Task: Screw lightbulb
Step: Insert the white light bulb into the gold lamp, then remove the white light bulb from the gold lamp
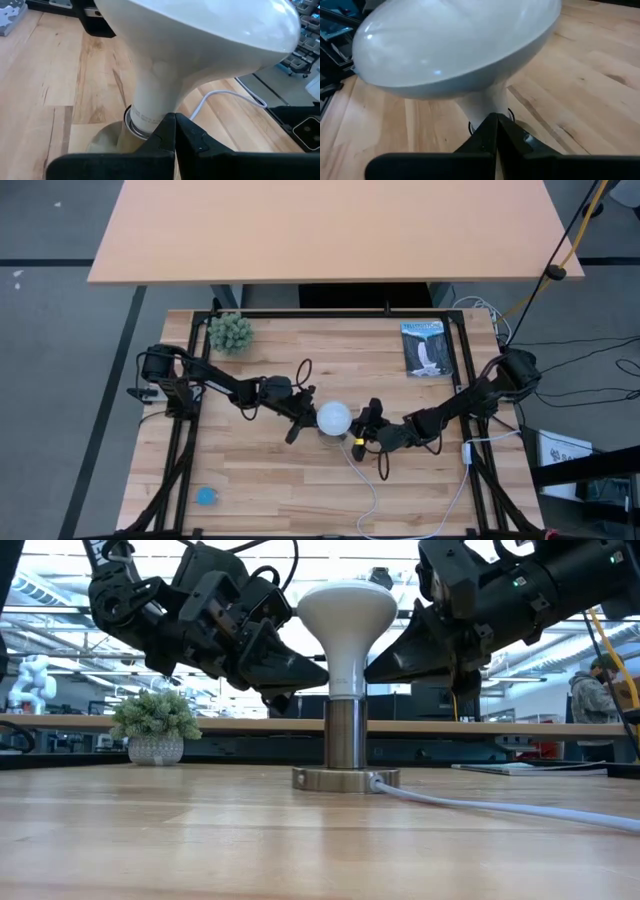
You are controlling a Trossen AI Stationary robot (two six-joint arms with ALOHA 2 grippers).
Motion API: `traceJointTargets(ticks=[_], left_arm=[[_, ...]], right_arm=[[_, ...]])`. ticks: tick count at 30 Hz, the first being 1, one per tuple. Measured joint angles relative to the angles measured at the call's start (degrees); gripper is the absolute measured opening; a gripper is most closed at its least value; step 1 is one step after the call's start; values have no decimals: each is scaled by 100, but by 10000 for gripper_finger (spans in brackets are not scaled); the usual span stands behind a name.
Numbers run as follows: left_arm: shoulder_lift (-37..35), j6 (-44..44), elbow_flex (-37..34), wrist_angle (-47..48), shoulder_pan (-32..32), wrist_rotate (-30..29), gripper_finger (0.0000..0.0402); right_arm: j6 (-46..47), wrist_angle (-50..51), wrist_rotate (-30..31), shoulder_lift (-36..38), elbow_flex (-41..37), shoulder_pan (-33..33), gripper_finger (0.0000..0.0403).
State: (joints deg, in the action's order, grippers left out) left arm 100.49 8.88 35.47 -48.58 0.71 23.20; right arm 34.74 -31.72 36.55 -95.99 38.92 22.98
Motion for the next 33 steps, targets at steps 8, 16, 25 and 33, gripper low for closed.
traceJointTargets(ticks=[8, 16, 25, 33], left_arm=[[0, -14, 16, -16, 69, -281, 0], [2, 9, 24, 110, 156, -634, 0], [2, 16, 22, 682, 183, -615, 0], [2, 173, 19, 971, 179, -596, 0]], right_arm=[[136, -377, -509, -131, 8, 22, 0], [-440, -1056, -1076, -119, 24, 35, 0], [133, -339, -1459, -119, 17, 158, 0], [1198, 1060, -1402, -105, 15, 316, 0]])
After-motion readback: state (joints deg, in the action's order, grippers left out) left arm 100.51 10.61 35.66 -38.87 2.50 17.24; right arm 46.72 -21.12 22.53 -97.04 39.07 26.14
